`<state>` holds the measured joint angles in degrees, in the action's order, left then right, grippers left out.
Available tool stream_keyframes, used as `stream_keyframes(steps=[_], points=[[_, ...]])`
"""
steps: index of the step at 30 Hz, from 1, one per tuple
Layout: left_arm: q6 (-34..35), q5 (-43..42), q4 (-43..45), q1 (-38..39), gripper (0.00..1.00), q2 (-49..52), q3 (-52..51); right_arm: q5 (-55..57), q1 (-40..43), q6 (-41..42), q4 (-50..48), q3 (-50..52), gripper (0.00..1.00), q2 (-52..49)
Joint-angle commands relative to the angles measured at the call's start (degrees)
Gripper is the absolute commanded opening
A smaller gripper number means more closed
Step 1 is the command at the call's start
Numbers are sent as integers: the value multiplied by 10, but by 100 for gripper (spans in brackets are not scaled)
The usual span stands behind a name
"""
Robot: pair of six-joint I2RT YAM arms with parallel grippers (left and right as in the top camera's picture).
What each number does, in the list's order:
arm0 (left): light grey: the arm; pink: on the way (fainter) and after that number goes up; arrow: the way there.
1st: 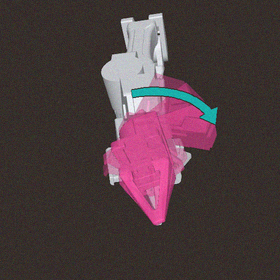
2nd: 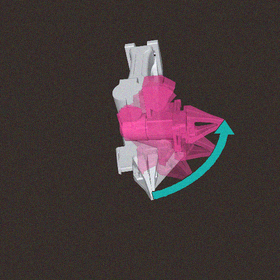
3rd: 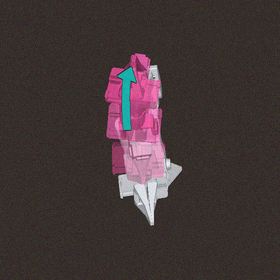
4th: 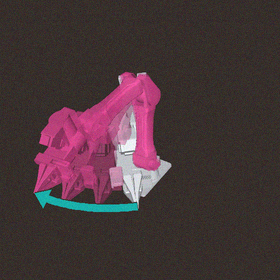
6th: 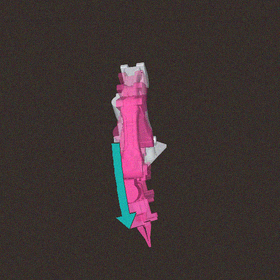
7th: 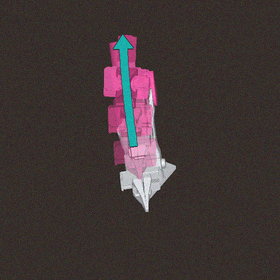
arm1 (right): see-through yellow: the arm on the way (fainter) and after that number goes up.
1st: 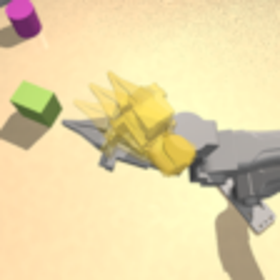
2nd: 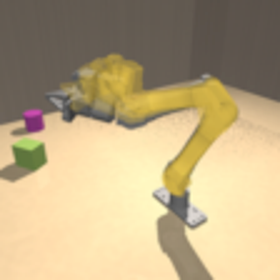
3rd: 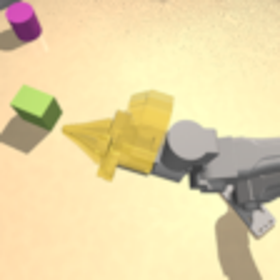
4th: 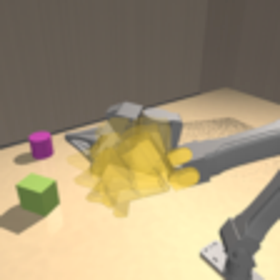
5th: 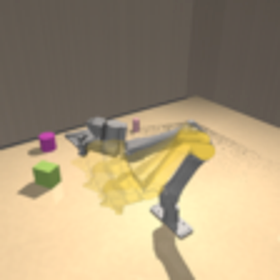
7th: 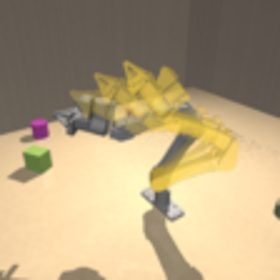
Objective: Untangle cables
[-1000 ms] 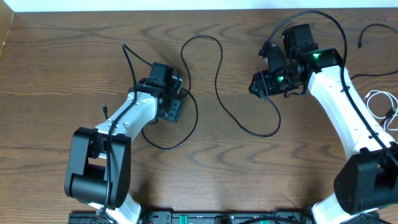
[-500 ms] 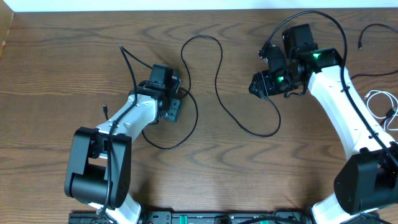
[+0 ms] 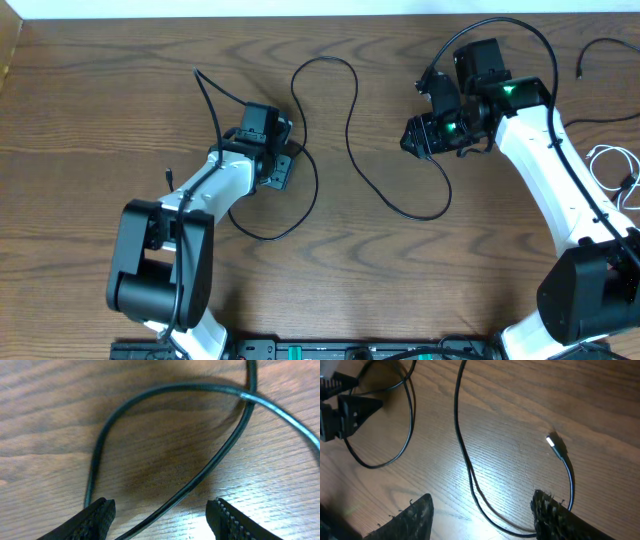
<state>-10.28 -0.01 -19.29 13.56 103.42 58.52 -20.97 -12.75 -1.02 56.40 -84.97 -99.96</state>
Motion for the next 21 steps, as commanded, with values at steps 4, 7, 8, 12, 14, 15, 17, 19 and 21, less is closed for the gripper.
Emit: stream_keyframes(steps=[4, 7, 8, 12, 14, 15, 17, 19, 21], points=[[16, 5, -30, 0, 22, 27, -18, 1, -3, 3, 2, -4, 59, 3], [66, -2, -54, 2, 7, 11, -15, 1, -3, 3, -1, -4, 60, 3], [79, -17, -63, 2, 7, 2, -12, 1, -3, 3, -3, -4, 60, 3], [117, -174, -125, 3, 7, -71, 8, 0, -3, 3, -10, -4, 63, 3], [117, -268, -141, 3, 7, -121, 10, 0, -3, 3, -11, -4, 65, 3], [117, -300, -144, 3, 7, -143, 10, -1, -4, 3, -12, -4, 66, 3], [117, -363, -145, 3, 7, -196, 10, -10, -6, 3, -16, -4, 65, 3], [117, -384, -145, 3, 7, -249, 10, -22, -11, 1, -23, -4, 65, 3], [117, -384, -148, 3, 7, -285, 10, -48, -20, 0, -33, -4, 65, 3]])
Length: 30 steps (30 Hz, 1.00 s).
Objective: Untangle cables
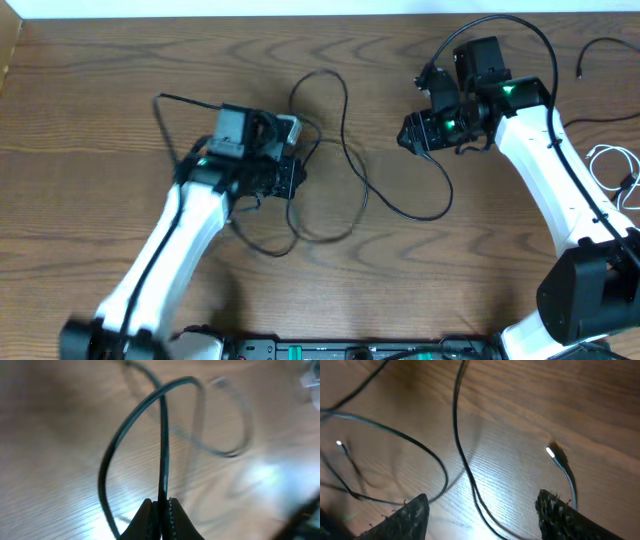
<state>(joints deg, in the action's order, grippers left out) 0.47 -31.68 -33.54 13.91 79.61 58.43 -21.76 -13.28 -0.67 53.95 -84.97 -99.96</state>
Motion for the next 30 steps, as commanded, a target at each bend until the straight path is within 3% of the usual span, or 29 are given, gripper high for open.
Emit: stream_keyframes(steps=[1, 4, 10, 23, 28, 30], points=[[12, -67, -9, -1, 8, -62, 11, -50, -18, -8, -11, -4, 66, 3], [23, -67, -16, -1, 8, -92, 11, -116, -44, -71, -14, -4, 70, 3], [22, -86, -16, -1, 7, -93, 11, -125, -92, -121, -19, -4, 74, 3], [23, -111, -16, -1, 8, -93, 11, -93, -129, -123, -114, -4, 72, 0], [22, -112, -16, -1, 7, -93, 11, -81, -134, -123, -114, 0, 59, -5], [22, -112, -16, -1, 7, -93, 11, -70, -134, -123, -114, 1, 46, -5]])
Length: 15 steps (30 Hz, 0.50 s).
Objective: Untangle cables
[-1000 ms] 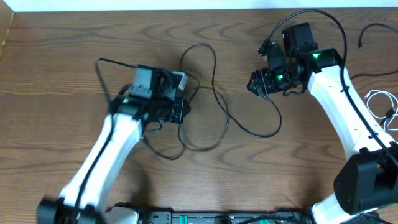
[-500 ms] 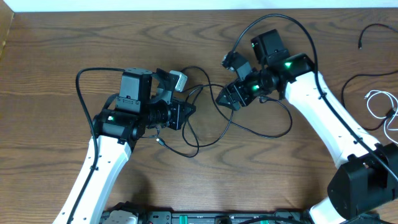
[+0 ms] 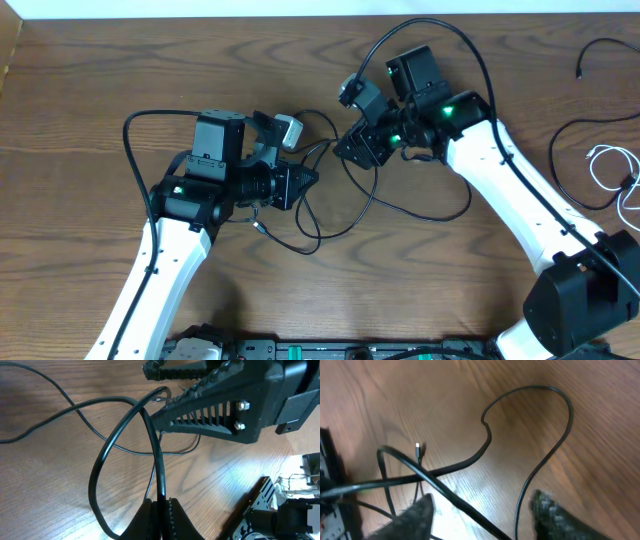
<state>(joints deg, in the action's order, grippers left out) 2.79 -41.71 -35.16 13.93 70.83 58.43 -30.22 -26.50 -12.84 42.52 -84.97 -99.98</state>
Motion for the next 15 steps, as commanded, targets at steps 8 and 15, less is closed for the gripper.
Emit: stream_keyframes(steps=[8, 15], points=[[4, 196, -62, -2, 7, -5, 11, 307, 58, 156, -12, 0, 1, -5], [149, 429, -81, -43, 7, -5, 11, 411, 229, 401, 77, 0, 1, -5]])
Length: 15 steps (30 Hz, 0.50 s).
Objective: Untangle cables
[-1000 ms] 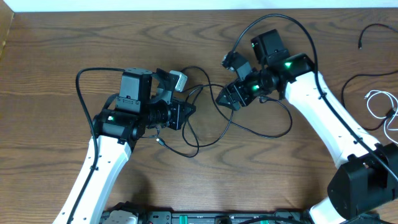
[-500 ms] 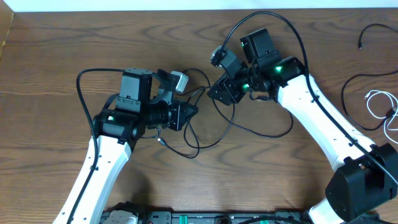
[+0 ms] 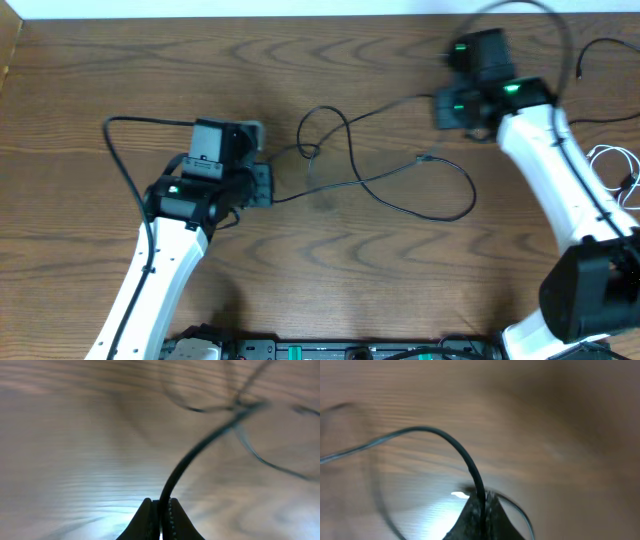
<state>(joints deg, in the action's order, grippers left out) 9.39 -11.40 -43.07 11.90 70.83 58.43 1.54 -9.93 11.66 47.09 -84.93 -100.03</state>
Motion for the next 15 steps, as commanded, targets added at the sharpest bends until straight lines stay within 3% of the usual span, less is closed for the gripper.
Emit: stream_keyframes(steps=[1, 5, 10, 13, 15], points=[[114, 137, -2, -38, 8, -5, 11, 92, 96, 179, 52, 0, 1, -5], [205, 121, 2, -69, 8, -5, 11, 5, 159, 190, 94, 0, 1, -5], [202, -12, 50, -67, 7, -5, 11, -145, 147, 95, 95, 0, 4, -5], [167, -132, 105, -67, 7, -5, 11, -228, 121, 17, 95, 0, 19, -5], [161, -189, 141, -67, 7, -7, 11, -279, 99, -33, 98, 0, 35, -5]])
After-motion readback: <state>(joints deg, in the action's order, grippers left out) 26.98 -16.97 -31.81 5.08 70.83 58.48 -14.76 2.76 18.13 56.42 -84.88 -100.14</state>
